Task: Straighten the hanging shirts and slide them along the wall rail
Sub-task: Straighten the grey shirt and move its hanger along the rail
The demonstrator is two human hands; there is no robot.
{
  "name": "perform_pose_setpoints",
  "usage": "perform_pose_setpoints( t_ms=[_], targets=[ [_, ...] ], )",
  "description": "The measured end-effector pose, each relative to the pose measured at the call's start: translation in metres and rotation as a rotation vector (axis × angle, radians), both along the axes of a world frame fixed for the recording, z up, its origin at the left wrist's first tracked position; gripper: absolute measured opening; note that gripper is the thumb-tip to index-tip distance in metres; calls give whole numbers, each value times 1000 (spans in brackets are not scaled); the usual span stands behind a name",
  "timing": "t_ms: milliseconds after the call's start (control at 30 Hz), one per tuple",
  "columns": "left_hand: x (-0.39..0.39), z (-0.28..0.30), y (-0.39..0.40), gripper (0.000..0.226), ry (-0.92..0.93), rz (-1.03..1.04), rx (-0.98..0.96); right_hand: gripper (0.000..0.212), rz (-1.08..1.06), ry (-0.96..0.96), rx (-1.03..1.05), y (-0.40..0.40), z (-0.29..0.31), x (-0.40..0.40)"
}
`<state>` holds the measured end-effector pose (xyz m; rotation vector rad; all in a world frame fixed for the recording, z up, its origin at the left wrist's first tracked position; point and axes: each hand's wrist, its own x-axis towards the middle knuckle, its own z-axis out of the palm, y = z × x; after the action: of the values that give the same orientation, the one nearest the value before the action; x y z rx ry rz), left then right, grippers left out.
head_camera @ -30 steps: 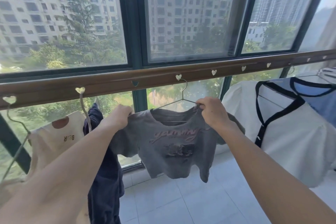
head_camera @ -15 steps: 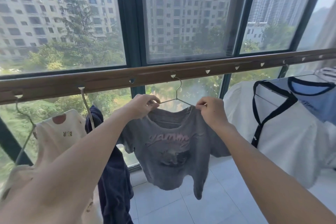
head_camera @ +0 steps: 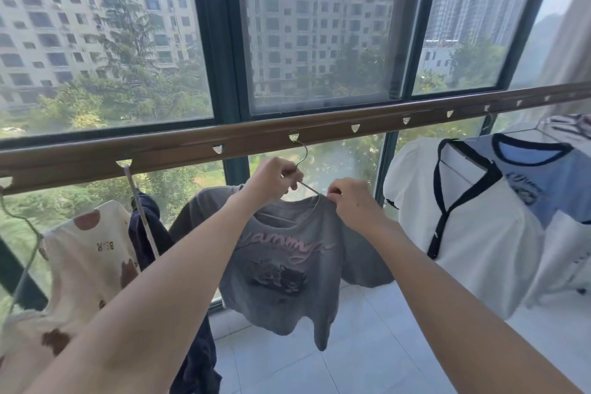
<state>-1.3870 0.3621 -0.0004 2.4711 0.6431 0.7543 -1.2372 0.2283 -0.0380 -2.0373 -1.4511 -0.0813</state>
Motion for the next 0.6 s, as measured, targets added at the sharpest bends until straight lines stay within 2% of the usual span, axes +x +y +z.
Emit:
perform_pose_setpoints(
  t_ms=[167, 467, 600],
  targets=[
    [-3, 1, 5, 23, 15, 39, 1, 9, 7, 101, 45, -3, -6, 0],
    [-9, -2, 9, 20, 1, 57, -20, 9, -65, 78, 230, 0, -1, -3],
    [-11, -1, 13, 21, 7, 53, -32, 12, -105, -3, 308, 1, 15, 5]
  ],
)
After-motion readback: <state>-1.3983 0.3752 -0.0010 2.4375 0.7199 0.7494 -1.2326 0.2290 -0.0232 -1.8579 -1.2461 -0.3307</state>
